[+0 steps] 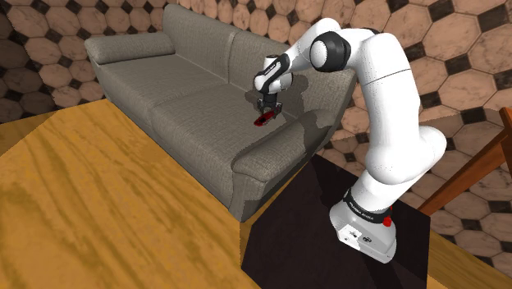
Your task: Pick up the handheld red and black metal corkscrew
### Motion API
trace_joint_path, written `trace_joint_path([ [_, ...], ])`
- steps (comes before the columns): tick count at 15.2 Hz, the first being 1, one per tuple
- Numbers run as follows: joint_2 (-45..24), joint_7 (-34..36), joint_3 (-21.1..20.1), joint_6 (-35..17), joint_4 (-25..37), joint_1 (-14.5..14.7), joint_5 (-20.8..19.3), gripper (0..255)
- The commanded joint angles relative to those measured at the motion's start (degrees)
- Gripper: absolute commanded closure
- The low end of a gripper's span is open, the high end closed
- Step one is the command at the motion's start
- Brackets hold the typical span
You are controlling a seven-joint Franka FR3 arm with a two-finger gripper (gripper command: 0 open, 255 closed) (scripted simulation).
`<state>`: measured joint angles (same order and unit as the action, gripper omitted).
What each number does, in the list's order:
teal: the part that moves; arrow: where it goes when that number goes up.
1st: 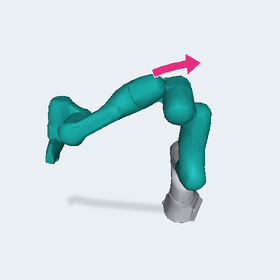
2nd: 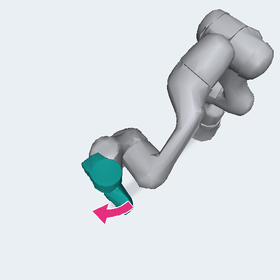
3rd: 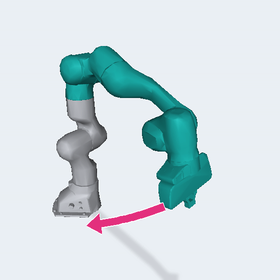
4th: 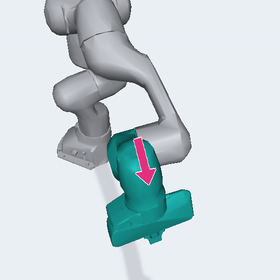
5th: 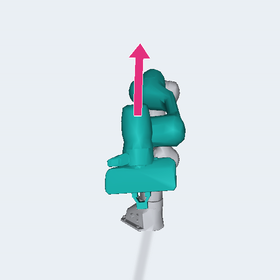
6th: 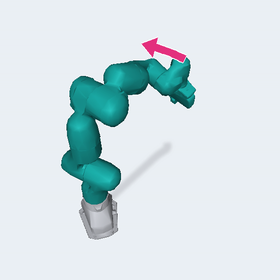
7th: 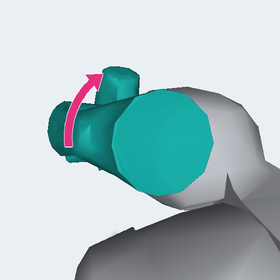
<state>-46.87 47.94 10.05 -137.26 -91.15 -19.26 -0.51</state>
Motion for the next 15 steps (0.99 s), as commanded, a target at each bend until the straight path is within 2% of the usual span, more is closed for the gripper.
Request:
trace_joint_path([
  [1,-0.02,0.02,-0.01,0.06,-0.02,0.05,-0.03,255],
  [15,7.61,-0.41,0.71,6.45,-1.21,0.69,-0.68,255],
])
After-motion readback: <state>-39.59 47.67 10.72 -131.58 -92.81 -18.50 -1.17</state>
